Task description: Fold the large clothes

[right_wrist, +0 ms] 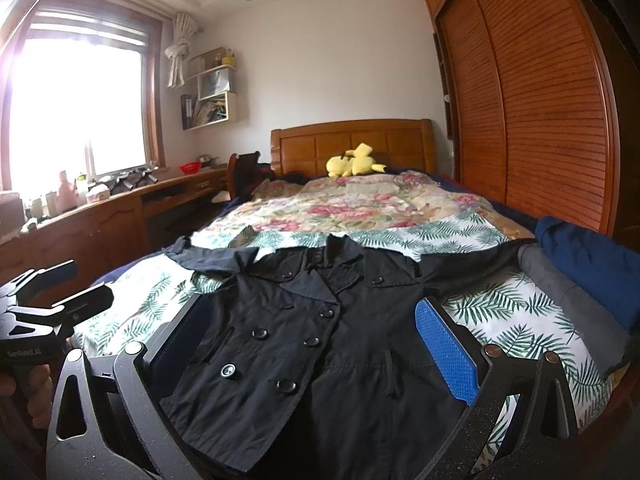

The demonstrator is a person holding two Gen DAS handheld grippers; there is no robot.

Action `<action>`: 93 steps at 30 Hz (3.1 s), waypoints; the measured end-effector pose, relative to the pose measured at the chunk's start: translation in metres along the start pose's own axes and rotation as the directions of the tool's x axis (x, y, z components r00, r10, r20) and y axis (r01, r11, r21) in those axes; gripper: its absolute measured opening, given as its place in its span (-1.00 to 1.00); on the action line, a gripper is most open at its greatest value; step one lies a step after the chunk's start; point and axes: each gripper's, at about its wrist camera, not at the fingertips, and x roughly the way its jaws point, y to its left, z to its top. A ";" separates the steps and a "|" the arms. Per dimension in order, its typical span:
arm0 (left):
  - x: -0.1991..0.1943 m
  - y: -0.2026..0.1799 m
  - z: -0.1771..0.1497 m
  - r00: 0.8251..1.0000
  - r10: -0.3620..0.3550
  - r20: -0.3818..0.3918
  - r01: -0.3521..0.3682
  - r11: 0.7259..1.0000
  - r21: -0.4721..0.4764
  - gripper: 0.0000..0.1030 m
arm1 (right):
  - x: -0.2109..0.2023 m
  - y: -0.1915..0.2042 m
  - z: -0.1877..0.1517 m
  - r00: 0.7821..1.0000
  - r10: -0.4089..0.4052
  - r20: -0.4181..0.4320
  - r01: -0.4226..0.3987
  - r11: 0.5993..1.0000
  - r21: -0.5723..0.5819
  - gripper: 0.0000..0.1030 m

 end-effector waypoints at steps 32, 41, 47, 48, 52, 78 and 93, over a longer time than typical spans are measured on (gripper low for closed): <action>0.003 0.001 -0.002 1.000 -0.008 -0.012 0.008 1.000 0.000 1.00 | 0.000 0.000 -0.001 1.000 0.001 -0.005 -0.001 1.000 0.001 1.00; 0.005 0.003 -0.001 1.000 -0.009 -0.021 0.009 1.000 -0.002 1.00 | 0.001 0.002 -0.004 1.000 0.003 -0.008 -0.003 1.000 0.006 1.00; 0.009 0.006 -0.003 1.000 -0.009 -0.027 0.009 1.000 -0.011 1.00 | 0.001 0.001 -0.004 1.000 0.002 -0.008 -0.002 1.000 0.006 1.00; 0.011 0.007 -0.004 1.000 -0.009 -0.030 0.008 1.000 -0.012 1.00 | 0.001 0.000 -0.004 1.000 0.001 -0.009 -0.001 1.000 0.006 1.00; 0.019 0.014 -0.007 0.999 0.002 -0.044 -0.003 1.000 -0.018 1.00 | 0.003 0.001 -0.011 1.000 0.004 -0.016 -0.004 1.000 0.004 1.00; 0.086 0.076 -0.040 0.981 0.120 -0.154 -0.131 0.989 -0.064 1.00 | 0.146 0.035 -0.002 0.975 0.176 -0.138 -0.190 0.977 -0.095 1.00; 0.136 0.109 -0.034 0.957 0.212 -0.197 -0.233 0.968 -0.091 1.00 | 0.271 0.049 -0.022 0.922 0.278 -0.271 -0.319 0.940 -0.121 1.00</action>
